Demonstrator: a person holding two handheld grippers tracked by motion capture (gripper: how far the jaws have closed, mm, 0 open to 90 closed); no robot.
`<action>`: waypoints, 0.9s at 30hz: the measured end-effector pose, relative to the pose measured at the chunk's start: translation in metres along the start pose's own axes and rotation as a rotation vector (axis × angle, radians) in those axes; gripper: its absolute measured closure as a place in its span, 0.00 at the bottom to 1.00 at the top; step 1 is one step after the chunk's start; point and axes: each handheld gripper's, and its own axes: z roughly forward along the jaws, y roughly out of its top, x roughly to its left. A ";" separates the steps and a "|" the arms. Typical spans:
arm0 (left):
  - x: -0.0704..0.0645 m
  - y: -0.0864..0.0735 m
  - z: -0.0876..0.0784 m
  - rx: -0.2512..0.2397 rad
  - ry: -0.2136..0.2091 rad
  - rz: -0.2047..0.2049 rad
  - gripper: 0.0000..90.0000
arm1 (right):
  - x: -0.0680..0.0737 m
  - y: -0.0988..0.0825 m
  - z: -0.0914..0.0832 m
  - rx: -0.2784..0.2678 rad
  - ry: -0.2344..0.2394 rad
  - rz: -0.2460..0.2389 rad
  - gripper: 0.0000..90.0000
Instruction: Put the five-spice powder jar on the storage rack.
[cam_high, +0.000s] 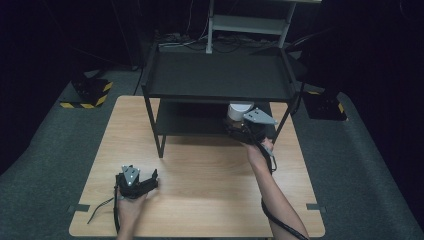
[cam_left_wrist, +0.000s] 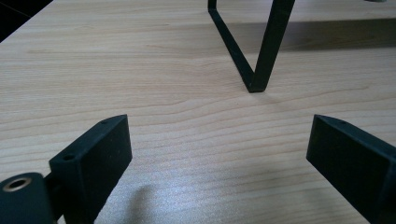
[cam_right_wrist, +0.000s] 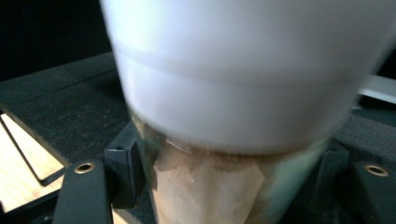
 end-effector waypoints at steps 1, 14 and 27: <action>0.000 0.000 0.000 0.000 0.000 0.001 0.08 | -0.002 -0.002 0.002 -0.004 0.007 0.016 0.34; 0.000 0.000 0.000 0.002 0.000 0.005 0.08 | -0.017 -0.014 0.004 -0.033 0.078 -0.035 0.11; -0.001 0.000 0.000 0.003 0.001 0.004 0.08 | -0.026 -0.061 -0.050 -0.132 0.165 -0.035 0.05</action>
